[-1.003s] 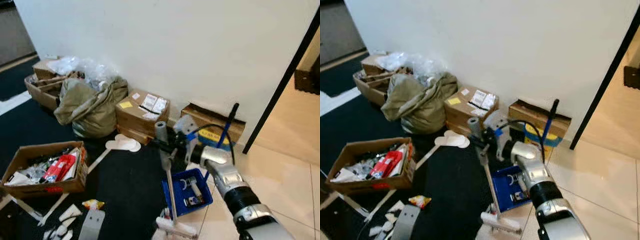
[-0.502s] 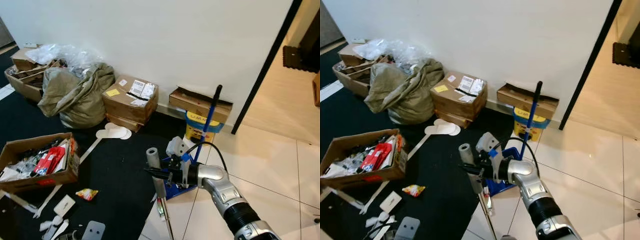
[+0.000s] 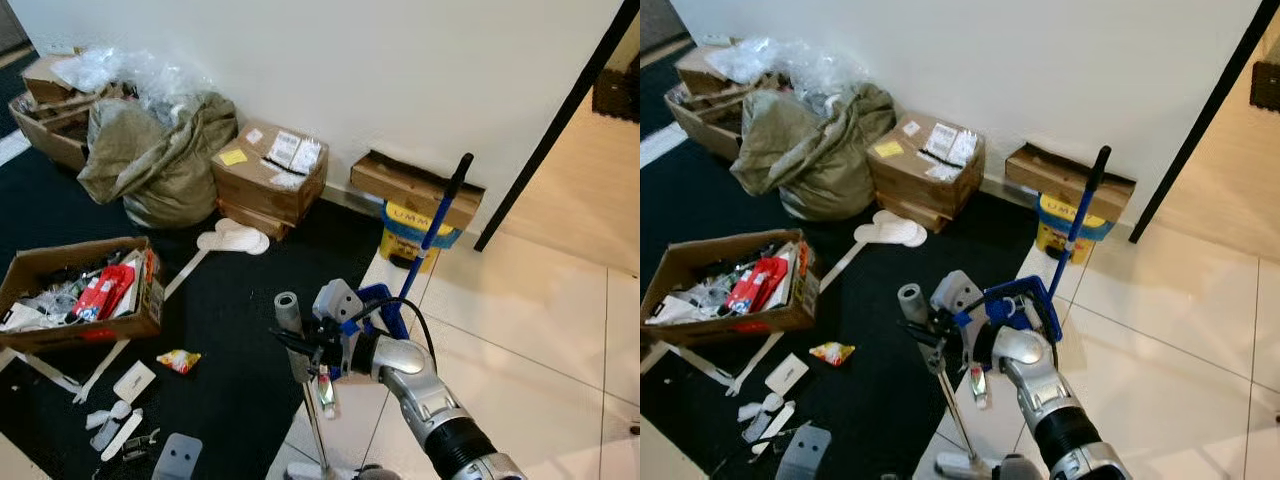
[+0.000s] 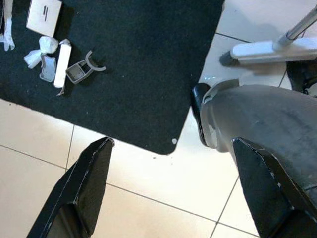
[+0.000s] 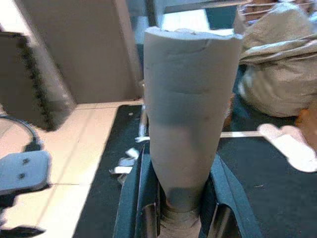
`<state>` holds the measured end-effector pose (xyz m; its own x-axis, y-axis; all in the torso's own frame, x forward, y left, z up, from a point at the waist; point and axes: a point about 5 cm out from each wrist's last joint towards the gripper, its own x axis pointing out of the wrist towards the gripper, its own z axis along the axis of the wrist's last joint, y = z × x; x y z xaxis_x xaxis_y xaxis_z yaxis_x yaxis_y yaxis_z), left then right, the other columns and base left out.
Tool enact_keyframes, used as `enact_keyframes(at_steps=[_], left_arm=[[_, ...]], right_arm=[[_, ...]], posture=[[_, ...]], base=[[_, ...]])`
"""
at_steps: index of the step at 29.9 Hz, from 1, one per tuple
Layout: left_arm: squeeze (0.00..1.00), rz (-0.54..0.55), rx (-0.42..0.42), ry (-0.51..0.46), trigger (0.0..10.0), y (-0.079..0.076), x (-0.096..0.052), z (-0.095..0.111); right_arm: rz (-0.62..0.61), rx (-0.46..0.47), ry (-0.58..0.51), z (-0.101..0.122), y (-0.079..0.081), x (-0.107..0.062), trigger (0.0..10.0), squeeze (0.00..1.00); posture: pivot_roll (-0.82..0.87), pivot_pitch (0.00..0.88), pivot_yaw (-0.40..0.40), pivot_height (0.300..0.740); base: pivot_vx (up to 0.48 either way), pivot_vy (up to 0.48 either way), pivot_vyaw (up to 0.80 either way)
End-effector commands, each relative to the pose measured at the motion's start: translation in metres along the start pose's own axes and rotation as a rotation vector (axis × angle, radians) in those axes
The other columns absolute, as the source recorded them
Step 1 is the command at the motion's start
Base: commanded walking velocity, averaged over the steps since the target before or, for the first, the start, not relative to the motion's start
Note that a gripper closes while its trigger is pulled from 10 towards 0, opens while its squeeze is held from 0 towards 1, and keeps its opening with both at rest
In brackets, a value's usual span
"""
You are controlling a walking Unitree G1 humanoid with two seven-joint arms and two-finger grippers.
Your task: Sweep floor
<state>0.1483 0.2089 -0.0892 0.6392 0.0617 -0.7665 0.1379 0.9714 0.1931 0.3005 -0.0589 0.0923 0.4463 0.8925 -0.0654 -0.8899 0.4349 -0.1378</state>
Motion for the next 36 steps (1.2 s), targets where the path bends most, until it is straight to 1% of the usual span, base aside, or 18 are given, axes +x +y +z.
enact_keyframes(at_steps=[1,2,3,4,5,6,9,13,14,15,19,25,30,33,36], left_arm=[[0.0,-0.004,0.02,0.042,10.0,0.002,-0.007,-0.017],[0.0,-0.002,0.023,0.038,10.0,0.003,-0.008,-0.019],[0.0,-0.002,0.023,0.038,10.0,0.003,-0.008,-0.019],[0.0,0.0,0.025,0.036,10.0,0.004,-0.009,-0.02],[0.0,0.0,0.025,0.036,10.0,0.004,-0.009,-0.02],[0.0,0.0,0.026,0.034,10.0,0.004,-0.009,-0.021],[0.0,-0.002,0.027,0.034,10.0,0.004,-0.01,-0.021],[0.0,-0.003,0.028,0.034,10.0,0.004,-0.01,-0.022],[0.0,-0.006,0.034,0.036,10.0,0.006,-0.011,-0.024],[0.0,-0.008,0.039,0.038,10.0,0.007,-0.012,-0.026],[0.0,-0.01,0.046,0.038,10.0,0.008,-0.013,-0.027],[0.0,-0.012,0.051,0.028,10.0,0.009,-0.012,-0.024],[0.0,-0.012,0.051,0.027,10.0,0.009,-0.012,-0.024],[0.0,-0.01,0.055,0.025,10.0,0.009,-0.011,-0.023],[0.0,-0.01,0.055,0.025,10.0,0.009,-0.011,-0.023]], right_arm=[[-0.052,-0.068,-0.041,0.007,-0.002,0.009,10.0,0.0],[-0.096,-0.12,-0.074,0.015,-0.006,0.012,10.0,0.0],[-0.096,-0.12,-0.074,0.015,-0.006,0.012,10.0,0.0],[-0.122,-0.163,-0.096,0.022,-0.01,0.015,10.0,0.0],[-0.122,-0.163,-0.096,0.022,-0.01,0.015,10.0,0.0],[-0.134,-0.186,-0.108,0.025,-0.011,0.016,10.0,0.0],[-0.143,-0.213,-0.114,0.027,-0.011,0.018,10.0,0.0],[-0.146,-0.219,-0.117,0.028,-0.011,0.019,10.0,0.0],[-0.159,-0.239,-0.133,0.032,-0.014,0.02,10.0,0.0],[-0.169,-0.251,-0.145,0.035,-0.016,0.02,10.0,0.0],[-0.191,-0.266,-0.162,0.04,-0.02,0.021,10.0,0.0],[-0.261,-0.281,-0.186,0.048,-0.029,0.025,10.0,0.0],[-0.279,-0.284,-0.192,0.05,-0.031,0.025,10.0,0.0],[-0.319,-0.288,-0.218,0.055,-0.034,0.026,10.0,0.0],[-0.319,-0.288,-0.218,0.055,-0.034,0.026,10.0,0.0]], posture=[[0.02,0.306,0.031,0.74],[0.02,0.308,0.031,0.74],[0.02,0.308,0.031,0.74],[0.02,0.315,0.034,0.74],[0.02,0.315,0.034,0.74],[0.02,0.315,0.034,0.74],[0.03,0.321,0.039,0.74],[0.03,0.321,0.039,0.74],[0.04,0.34,0.049,0.74],[0.04,0.34,0.049,0.74],[0.04,0.343,0.056,0.74],[0.04,0.337,0.057,0.74],[0.04,0.337,0.056,0.74],[0.04,0.331,0.06,0.74],[0.04,0.331,0.06,0.74]], base=[[0.0,0.0,0.0],[0.0,0.0,0.0],[0.0,0.0,0.0],[0.0,0.0,0.0],[0.0,0.0,0.0],[0.0,0.0,0.0],[0.0,0.0,0.0],[0.0,0.0,0.0],[0.0,0.0,0.0],[0.0,0.0,0.0],[0.0,0.0,0.0],[0.0,0.0,0.0],[0.0,0.0,0.0],[0.0,0.0,0.0],[0.0,0.0,0.0]])
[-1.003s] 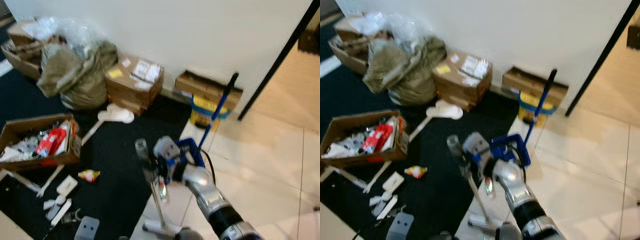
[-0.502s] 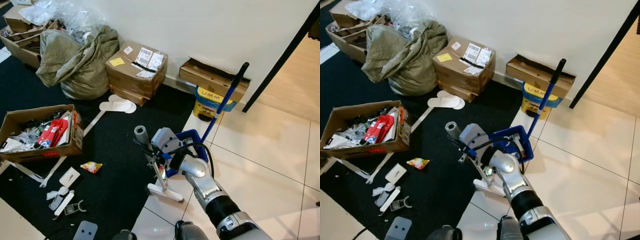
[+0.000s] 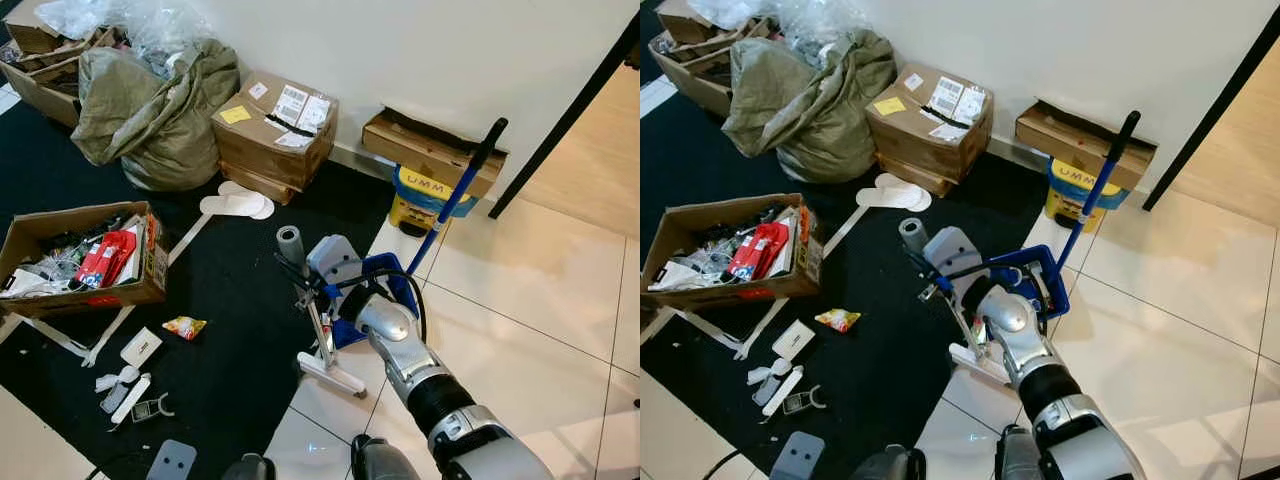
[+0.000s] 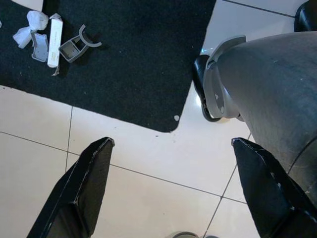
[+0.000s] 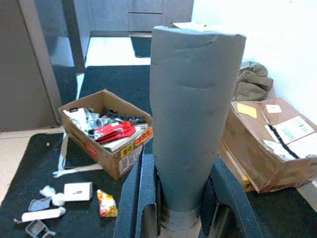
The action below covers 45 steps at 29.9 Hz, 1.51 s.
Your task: Sweep floor
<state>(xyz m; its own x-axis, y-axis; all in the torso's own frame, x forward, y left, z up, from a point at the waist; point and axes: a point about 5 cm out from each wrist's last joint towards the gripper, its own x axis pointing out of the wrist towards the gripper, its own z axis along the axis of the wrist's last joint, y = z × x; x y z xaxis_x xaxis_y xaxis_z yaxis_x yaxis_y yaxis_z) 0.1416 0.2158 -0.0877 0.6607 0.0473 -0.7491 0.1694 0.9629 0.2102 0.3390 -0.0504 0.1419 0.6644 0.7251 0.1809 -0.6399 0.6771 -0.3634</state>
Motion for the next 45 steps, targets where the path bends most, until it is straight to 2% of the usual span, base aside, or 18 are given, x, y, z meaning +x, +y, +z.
enact_keyframes(at_steps=[1,8,17,27,30,32,33,34,36,37,38,39,40,41,43,44,45], left_arm=[[0.0,0.006,0.018,0.052,10.0,0.004,-0.006,-0.016],[0.0,0.015,0.018,0.046,10.0,0.006,-0.006,-0.014],[0.0,0.024,0.026,0.03,10.0,0.009,-0.006,-0.013],[0.0,0.014,0.009,0.035,10.0,0.007,-0.005,-0.012],[0.0,0.001,-0.009,0.028,10.0,0.003,-0.001,-0.005],[0.0,0.001,-0.009,0.028,10.0,0.003,-0.001,-0.005],[0.0,-0.002,-0.013,0.026,10.0,0.002,0.0,-0.002],[0.0,0.0,-0.013,0.028,10.0,0.0,0.003,0.002],[0.0,0.0,-0.013,0.028,10.0,0.0,0.003,0.002],[0.0,0.009,-0.012,0.034,10.0,0.0,0.005,0.005],[0.0,0.009,-0.012,0.034,10.0,0.0,0.005,0.005],[0.0,0.025,-0.014,0.037,10.0,0.001,0.007,0.009],[0.0,0.025,-0.014,0.037,10.0,0.001,0.007,0.009],[0.0,0.044,-0.018,0.036,10.0,0.003,0.009,0.012],[0.0,0.044,-0.018,0.036,10.0,0.003,0.009,0.012],[0.0,0.065,-0.027,0.03,10.0,0.007,0.01,0.017],[0.0,0.065,-0.027,0.03,10.0,0.007,0.01,0.017]], right_arm=[[-0.005,-0.026,-0.078,0.012,0.002,0.007,10.0,0.0],[-0.011,-0.031,-0.095,0.015,0.001,0.01,10.0,0.0],[0.002,-0.092,-0.144,0.028,-0.005,0.019,10.0,0.0],[0.023,-0.107,-0.12,0.027,-0.005,0.02,10.0,0.0],[-0.009,-0.041,-0.066,0.024,-0.012,0.02,10.0,0.0],[-0.009,-0.041,-0.066,0.024,-0.012,0.02,10.0,0.0],[-0.036,0.006,-0.061,0.026,-0.017,0.021,10.0,0.0],[-0.094,0.028,-0.077,0.029,-0.027,0.02,10.0,0.0],[-0.094,0.028,-0.077,0.029,-0.027,0.02,10.0,0.0],[-0.168,0.064,-0.094,0.032,-0.037,0.019,10.0,0.0],[-0.168,0.064,-0.094,0.032,-0.037,0.019,10.0,0.0],[-0.253,0.111,-0.11,0.033,-0.047,0.017,10.0,0.0],[-0.253,0.111,-0.11,0.033,-0.047,0.017,10.0,0.0],[-0.337,0.189,-0.118,0.031,-0.055,0.014,10.0,0.0],[-0.337,0.189,-0.118,0.031,-0.055,0.014,10.0,0.0],[-0.41,0.283,-0.116,0.026,-0.06,0.011,10.0,0.0],[-0.41,0.283,-0.116,0.026,-0.06,0.011,10.0,0.0]], posture=[[0.04,0.332,0.061,0.74],[0.04,0.331,0.059,0.74],[0.06,0.336,0.058,0.74],[0.04,0.295,0.044,0.74],[0.02,0.268,0.037,0.74],[0.02,0.268,0.037,0.74],[0.01,0.251,0.033,0.74],[0.0,0.19,0.024,0.74],[0.0,0.19,0.024,0.74],[-0.01,0.166,0.021,0.74],[-0.01,0.166,0.021,0.74],[0.0,0.135,0.014,0.74],[0.0,0.135,0.014,0.74],[0.0,0.116,0.014,0.74],[0.0,0.116,0.014,0.74],[0.0,0.091,0.021,0.74],[0.0,0.091,0.021,0.74]], base=[[0.0,0.0,0.0],[0.0,0.0,0.0],[0.0,0.0,0.0],[0.0,0.0,0.0],[0.0,0.0,0.0],[0.0,0.0,0.0],[0.0,0.0,0.0],[0.0,0.0,0.0],[0.0,0.0,0.0],[0.0,0.0,0.0],[0.0,0.0,0.0],[0.0,0.0,0.0],[0.0,0.0,0.0],[0.0,0.0,0.0],[0.0,0.0,0.0],[0.0,0.0,0.0],[0.0,0.0,0.0]])
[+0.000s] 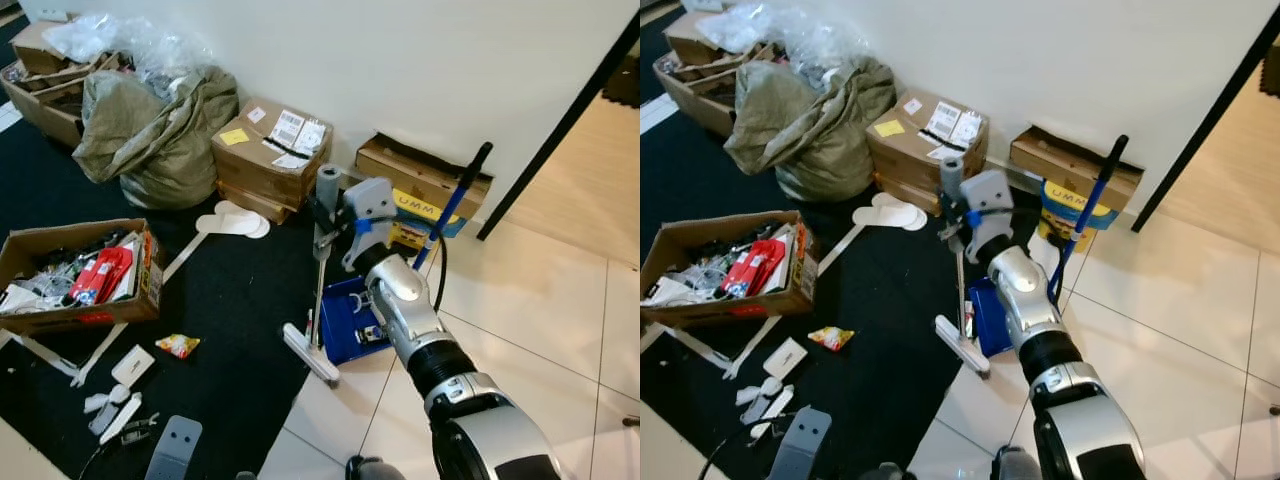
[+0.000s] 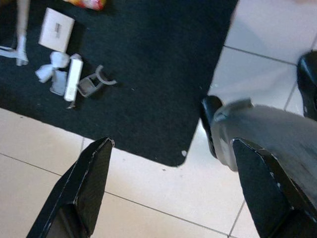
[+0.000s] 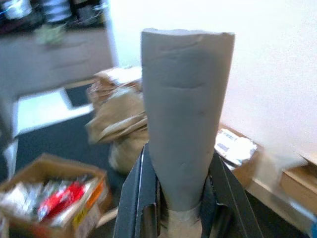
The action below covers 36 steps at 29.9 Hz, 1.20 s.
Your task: Sweep floor
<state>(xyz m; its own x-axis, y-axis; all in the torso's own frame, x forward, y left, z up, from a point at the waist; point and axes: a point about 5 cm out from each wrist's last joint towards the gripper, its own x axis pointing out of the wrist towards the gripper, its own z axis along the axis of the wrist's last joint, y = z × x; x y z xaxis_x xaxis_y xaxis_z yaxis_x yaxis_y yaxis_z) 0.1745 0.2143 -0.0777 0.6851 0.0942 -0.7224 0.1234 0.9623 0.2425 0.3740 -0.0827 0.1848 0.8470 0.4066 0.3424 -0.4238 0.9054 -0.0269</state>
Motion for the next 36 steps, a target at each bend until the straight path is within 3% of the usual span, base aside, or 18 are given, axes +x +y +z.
enact_keyframes(at_steps=[1,2,7,11,17,21,28,36], left_arm=[[0.0,0.029,-0.015,0.045,10.0,0.006,-0.002,-0.009],[0.0,0.045,-0.015,0.039,10.0,0.009,-0.001,-0.005],[0.0,0.072,-0.019,0.022,10.0,0.016,0.002,0.002],[0.0,0.098,-0.047,-0.008,10.0,0.024,0.006,0.017],[0.0,0.09,-0.039,-0.017,10.0,0.024,0.008,0.022],[0.0,0.055,-0.017,-0.026,10.0,0.014,0.011,0.028],[0.0,0.041,-0.023,-0.03,10.0,0.007,0.011,0.031],[0.0,0.032,-0.032,-0.023,10.0,0.005,0.011,0.029]], right_arm=[[-0.077,0.132,0.001,-0.003,-0.001,0.001,10.0,0.0],[-0.11,0.195,0.029,-0.012,0.0,-0.003,10.0,0.0],[-0.135,0.253,0.089,-0.027,0.007,-0.012,10.0,0.0],[-0.068,0.323,0.161,-0.045,0.024,-0.025,10.0,0.0],[0.011,0.32,0.162,-0.047,0.033,-0.028,10.0,0.0],[0.087,0.242,0.175,-0.047,0.039,-0.027,10.0,0.0],[0.066,0.245,0.186,-0.049,0.037,-0.027,10.0,0.0],[0.043,0.217,0.202,-0.05,0.033,-0.029,10.0,0.0]], posture=[[0.0,0.069,0.029,0.74],[0.0,0.055,0.042,0.74],[0.0,0.036,0.043,0.74],[0.0,0.0,0.042,0.74],[0.0,0.0,0.05,0.74],[-0.02,0.0,0.058,0.74],[-0.02,0.0,0.054,0.74],[-0.03,0.0,0.057,0.74]], base=[[0.0,0.0,0.0],[0.0,0.0,0.0],[0.0,0.0,0.0],[0.0,0.0,0.0],[0.0,0.0,0.0],[0.0,0.0,0.58],[0.104,0.0,0.64],[0.26,0.0,0.0]])
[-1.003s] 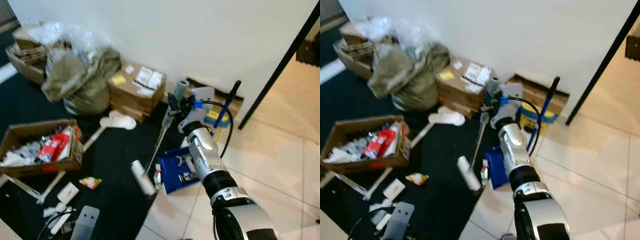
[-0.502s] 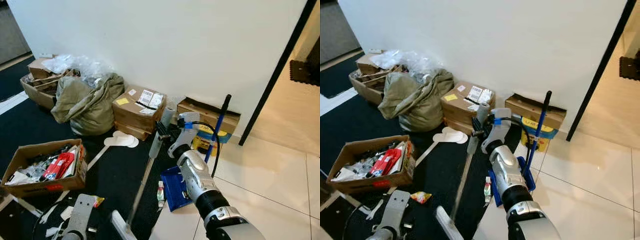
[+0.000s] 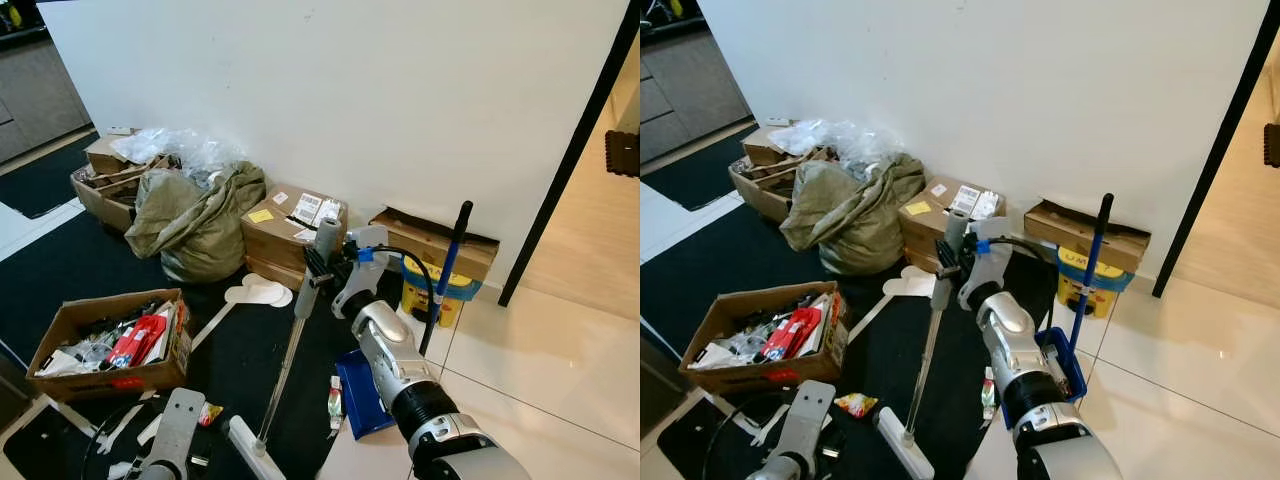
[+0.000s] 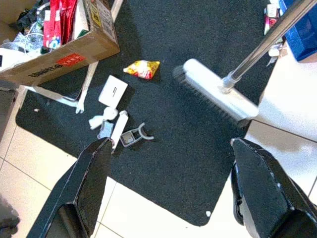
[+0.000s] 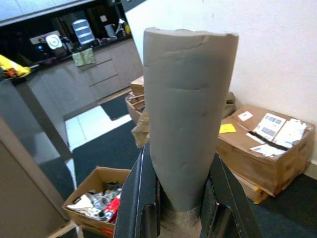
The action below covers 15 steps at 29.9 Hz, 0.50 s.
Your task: Sweep floor
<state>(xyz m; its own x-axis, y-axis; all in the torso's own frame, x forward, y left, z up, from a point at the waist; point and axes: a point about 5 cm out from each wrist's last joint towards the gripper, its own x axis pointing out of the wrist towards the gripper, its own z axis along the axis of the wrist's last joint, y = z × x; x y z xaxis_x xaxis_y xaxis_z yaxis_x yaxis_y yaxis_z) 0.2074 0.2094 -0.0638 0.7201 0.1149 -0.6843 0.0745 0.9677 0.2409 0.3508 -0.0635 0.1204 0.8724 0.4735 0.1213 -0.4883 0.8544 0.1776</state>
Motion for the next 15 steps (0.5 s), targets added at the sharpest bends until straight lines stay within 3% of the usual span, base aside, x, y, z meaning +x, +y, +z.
enact_keyframes(at_steps=[1,5,8,15], left_arm=[[0.0,-0.001,0.005,0.022,10.0,0.0024,-0.0008,-0.0043],[0.0,-0.008,0.015,0.029,10.0,0.0025,-0.0011,-0.0055],[0.0,-0.01,0.015,0.027,10.0,0.0016,-0.001,-0.0052],[0.0,-0.02,0.017,0.042,10.0,0.0,-0.0019,-0.0087]], right_arm=[[0.014,-0.004,-0.028,0.0051,0.0051,0.0033,10.0,0.0],[0.058,-0.074,-0.034,0.0072,0.0082,0.0031,10.0,0.0],[0.048,-0.049,-0.043,0.008,0.0077,0.0033,10.0,0.0],[0.004,-0.018,-0.05,0.0089,0.0047,0.0041,10.0,0.0]], posture=[[-0.03,0.0,0.057,0.74],[-0.03,0.0,0.058,0.74],[-0.03,0.0,0.059,0.74],[-0.03,0.0,0.063,0.74]], base=[[0.27,0.0,0.0],[0.283,0.0,0.56],[0.287,0.0,0.73],[0.294,0.0,0.0]])
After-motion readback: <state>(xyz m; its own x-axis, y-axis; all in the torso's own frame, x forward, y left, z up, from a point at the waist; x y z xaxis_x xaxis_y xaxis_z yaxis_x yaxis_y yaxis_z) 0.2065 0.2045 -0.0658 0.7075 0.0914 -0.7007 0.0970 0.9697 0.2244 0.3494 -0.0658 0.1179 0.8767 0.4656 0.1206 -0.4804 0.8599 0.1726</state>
